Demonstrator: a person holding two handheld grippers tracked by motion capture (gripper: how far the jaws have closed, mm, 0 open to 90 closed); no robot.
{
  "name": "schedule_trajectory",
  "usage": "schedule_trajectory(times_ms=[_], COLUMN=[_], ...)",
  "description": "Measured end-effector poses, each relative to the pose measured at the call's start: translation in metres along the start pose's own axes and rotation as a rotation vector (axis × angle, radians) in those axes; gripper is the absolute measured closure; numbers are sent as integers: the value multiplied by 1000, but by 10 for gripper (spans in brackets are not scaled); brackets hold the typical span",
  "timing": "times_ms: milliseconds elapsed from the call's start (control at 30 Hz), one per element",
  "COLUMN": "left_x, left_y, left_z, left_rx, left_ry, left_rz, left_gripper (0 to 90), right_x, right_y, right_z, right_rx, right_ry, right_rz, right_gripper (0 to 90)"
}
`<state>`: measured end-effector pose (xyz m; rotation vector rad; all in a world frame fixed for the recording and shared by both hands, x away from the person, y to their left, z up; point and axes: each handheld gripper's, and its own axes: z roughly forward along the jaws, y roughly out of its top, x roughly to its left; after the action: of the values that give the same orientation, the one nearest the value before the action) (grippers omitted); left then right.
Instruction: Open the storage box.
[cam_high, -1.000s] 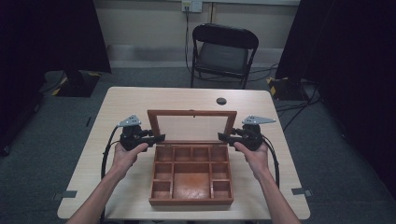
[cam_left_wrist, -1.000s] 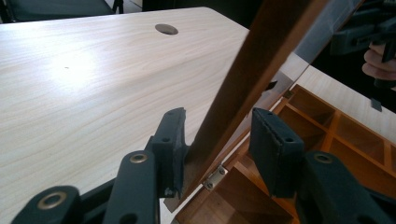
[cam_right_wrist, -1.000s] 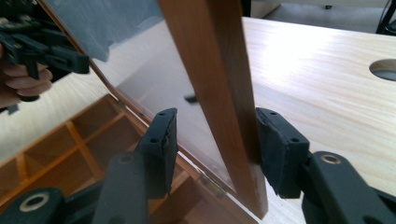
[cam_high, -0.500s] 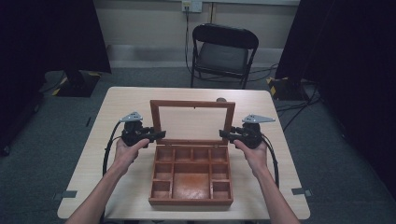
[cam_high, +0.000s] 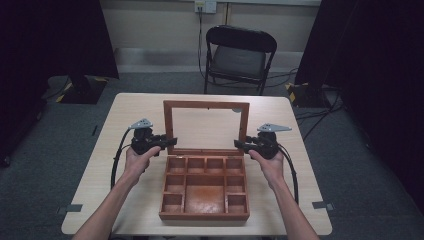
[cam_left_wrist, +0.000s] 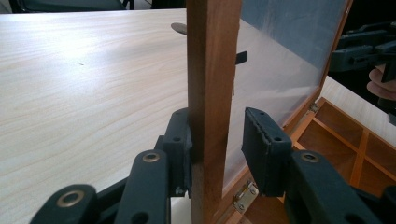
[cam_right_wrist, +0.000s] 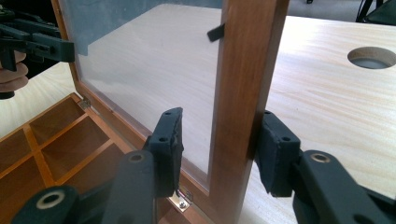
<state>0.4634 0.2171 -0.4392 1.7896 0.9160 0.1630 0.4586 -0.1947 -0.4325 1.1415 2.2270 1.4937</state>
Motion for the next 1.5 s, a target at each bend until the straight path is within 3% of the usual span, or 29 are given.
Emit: schedule_trajectory(times_ms=[200, 300, 467, 767, 1200, 1500], left_x=[2, 3, 4, 5, 11, 13], left_y=[-1, -2, -3, -17, -15, -11], left_z=[2, 3, 6, 7, 12, 14], left_rx=[1, 10, 16, 94, 85, 86], left_ry=[3, 19, 27, 36, 30, 27], left_rz=[-5, -4, -8, -1, -49, -57], left_gripper=[636, 629, 613, 594, 595, 603], right_x=[-1, 1, -3, -9, -14, -15], right_y=[-2, -2, -4, -6, -8, -6], right_z=[2, 5, 7, 8, 13, 15], right_rx=[7, 30, 26, 29, 37, 26], right_ry=[-14, -57, -43, -39, -38, -49], right_rz=[-5, -34, -13, 16, 30, 37], right_gripper=[578, 594, 598, 601, 578, 576])
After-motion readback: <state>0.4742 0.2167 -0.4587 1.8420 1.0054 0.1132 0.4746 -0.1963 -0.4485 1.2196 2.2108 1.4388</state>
